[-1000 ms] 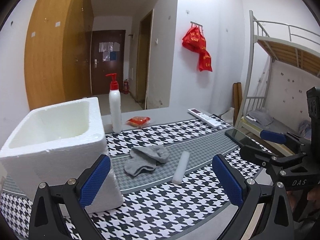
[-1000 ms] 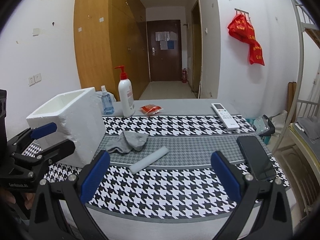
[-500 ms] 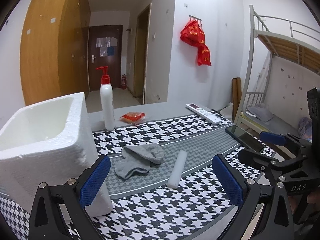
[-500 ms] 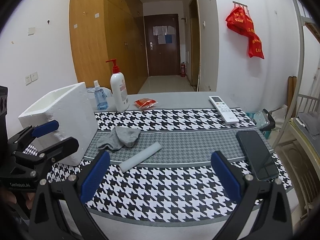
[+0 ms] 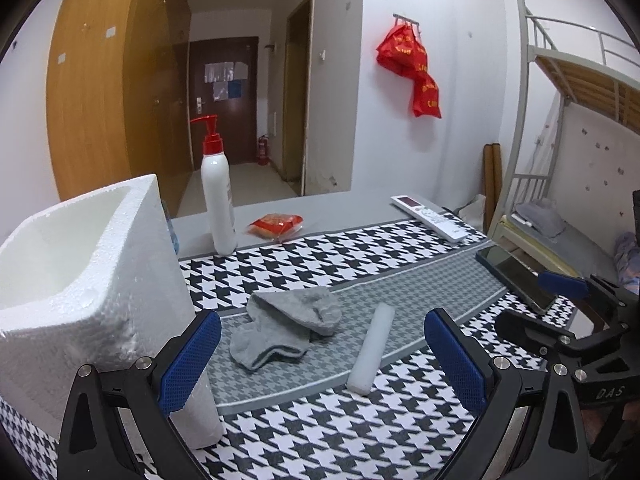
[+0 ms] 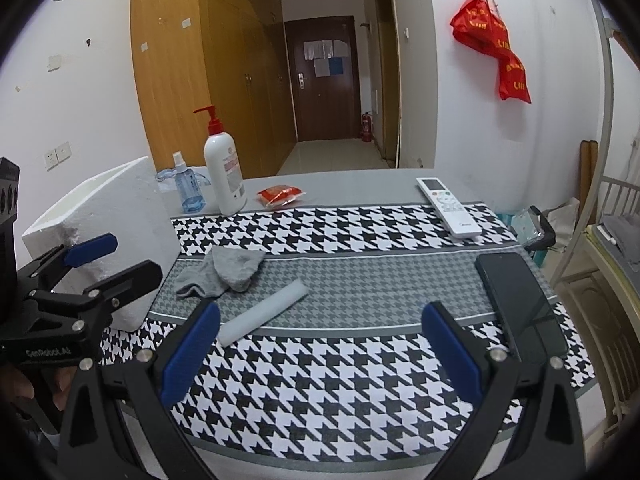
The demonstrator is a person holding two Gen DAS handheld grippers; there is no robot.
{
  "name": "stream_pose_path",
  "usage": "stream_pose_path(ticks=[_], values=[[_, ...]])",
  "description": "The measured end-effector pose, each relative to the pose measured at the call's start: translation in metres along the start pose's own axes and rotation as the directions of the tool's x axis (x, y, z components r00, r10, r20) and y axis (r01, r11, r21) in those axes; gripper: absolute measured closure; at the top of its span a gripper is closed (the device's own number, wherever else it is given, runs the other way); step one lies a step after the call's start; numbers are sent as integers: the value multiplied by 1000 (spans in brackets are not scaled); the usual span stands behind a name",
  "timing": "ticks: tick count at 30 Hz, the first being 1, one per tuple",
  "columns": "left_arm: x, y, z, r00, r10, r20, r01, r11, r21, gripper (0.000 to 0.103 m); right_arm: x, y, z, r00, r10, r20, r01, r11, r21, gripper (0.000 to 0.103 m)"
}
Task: Organize soft objects
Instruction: 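Move the left tool down over the grey sock while the right tool approaches the white roll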
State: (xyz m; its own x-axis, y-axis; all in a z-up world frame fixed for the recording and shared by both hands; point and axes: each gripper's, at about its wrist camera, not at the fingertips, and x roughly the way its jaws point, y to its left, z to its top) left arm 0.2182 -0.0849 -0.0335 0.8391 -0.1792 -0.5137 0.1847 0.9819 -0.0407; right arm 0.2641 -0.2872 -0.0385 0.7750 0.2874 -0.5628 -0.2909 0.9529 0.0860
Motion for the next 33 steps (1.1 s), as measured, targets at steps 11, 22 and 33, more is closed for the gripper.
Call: stream_pose_path(ticks=[11,22,33], values=[[15,-14,8,999,39,-6,-39,999,17,1,16,-5,-2,999,18,-34,-19,1000,-11,1],[36,-16,7,997,73,-35,-72,997,18,1,21,-14,-5,998,26,-49,-26,1000,-4,1],[47,15,-1,977,198,-78,-199,980,-15,1,40,-3,-2,994,78,-70,-80,996,-25,1]])
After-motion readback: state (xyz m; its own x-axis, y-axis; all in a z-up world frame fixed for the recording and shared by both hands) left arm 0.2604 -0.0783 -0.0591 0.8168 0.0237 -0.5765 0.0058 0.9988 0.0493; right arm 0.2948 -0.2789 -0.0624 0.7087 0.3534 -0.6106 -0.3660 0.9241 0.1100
